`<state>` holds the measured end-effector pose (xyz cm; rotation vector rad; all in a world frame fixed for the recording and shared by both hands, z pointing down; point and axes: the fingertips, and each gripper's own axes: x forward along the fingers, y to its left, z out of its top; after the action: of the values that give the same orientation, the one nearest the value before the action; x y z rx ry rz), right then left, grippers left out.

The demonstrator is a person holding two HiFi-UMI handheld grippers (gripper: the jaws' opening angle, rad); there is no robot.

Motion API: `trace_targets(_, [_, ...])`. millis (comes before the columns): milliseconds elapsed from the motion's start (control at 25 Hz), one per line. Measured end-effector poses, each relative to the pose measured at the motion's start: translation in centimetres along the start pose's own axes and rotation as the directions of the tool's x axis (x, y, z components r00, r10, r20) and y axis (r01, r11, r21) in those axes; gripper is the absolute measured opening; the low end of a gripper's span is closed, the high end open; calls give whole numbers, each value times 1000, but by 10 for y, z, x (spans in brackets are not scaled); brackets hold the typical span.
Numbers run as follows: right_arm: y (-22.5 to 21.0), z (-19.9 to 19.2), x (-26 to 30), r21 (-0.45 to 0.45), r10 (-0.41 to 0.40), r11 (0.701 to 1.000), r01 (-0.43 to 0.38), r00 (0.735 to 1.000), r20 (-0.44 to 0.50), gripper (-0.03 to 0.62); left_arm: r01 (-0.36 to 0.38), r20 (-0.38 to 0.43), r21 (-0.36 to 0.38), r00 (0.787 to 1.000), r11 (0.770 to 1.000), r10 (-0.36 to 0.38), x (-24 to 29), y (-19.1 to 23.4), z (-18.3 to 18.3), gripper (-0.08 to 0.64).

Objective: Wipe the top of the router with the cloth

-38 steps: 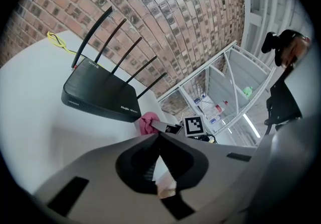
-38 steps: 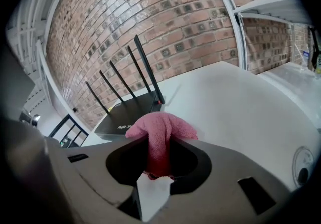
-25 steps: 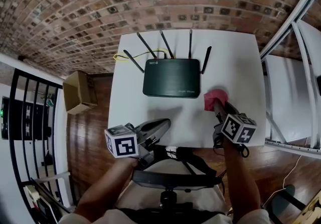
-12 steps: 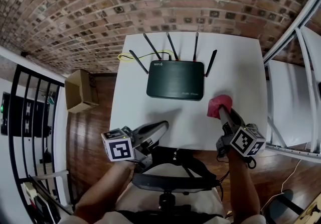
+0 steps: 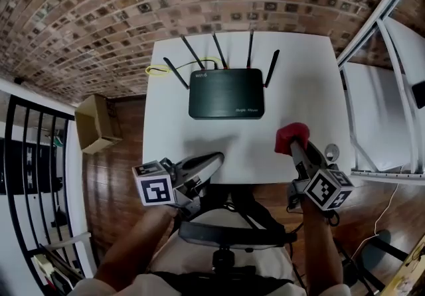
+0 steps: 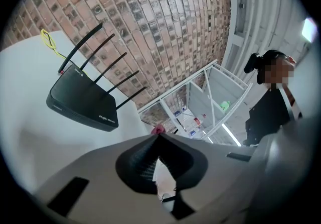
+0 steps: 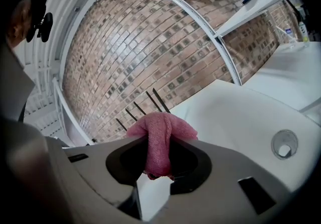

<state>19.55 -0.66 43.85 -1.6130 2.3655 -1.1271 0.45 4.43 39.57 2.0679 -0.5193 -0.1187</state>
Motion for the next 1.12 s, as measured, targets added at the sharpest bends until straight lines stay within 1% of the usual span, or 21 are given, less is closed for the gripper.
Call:
trace_targets(200, [26,-22,-12,33,-49,998,48,999,22,103,43,-15,-1,999,999,-43,-34,-5,-3,9])
trace_targets(320, [47,-29,-18,49,-71,996,69,996,54,101,60,-28,12,998,998,-60,-56,-7,-3,9])
trace_targets(440, [65,-34,-26,65,-111,992,105,990,91,100,95,-26,16,995,995,-95,-76,-12,-2,9])
trace_targets(560, [80,-39,-31,74,-128,990,120,985,113,98,135,-42,2,990,991,-135,-90,-13,-6,9])
trace_targets(640, [90,-40,-35,56,-132,990,126,984,117,97,151,-67,-19,986,988,-152,-94,-9,-15,9])
trace_targets(720, [96,-38,-40,40,-129,991,125,985,119,97,160,-82,-26,983,987,-162,-92,-7,-21,9])
trace_targets(840, [99,-36,-49,24,-111,994,109,988,110,95,166,-80,-22,983,986,-167,-87,-16,-28,9])
trace_targets(1000, [100,-20,-54,-12,-67,998,69,993,101,95,165,-45,7,985,986,-164,-79,-32,-22,9])
trace_targets(1120, [103,-11,-56,-36,-20,999,23,997,73,95,153,-8,14,988,988,-152,-73,-44,-21,9])
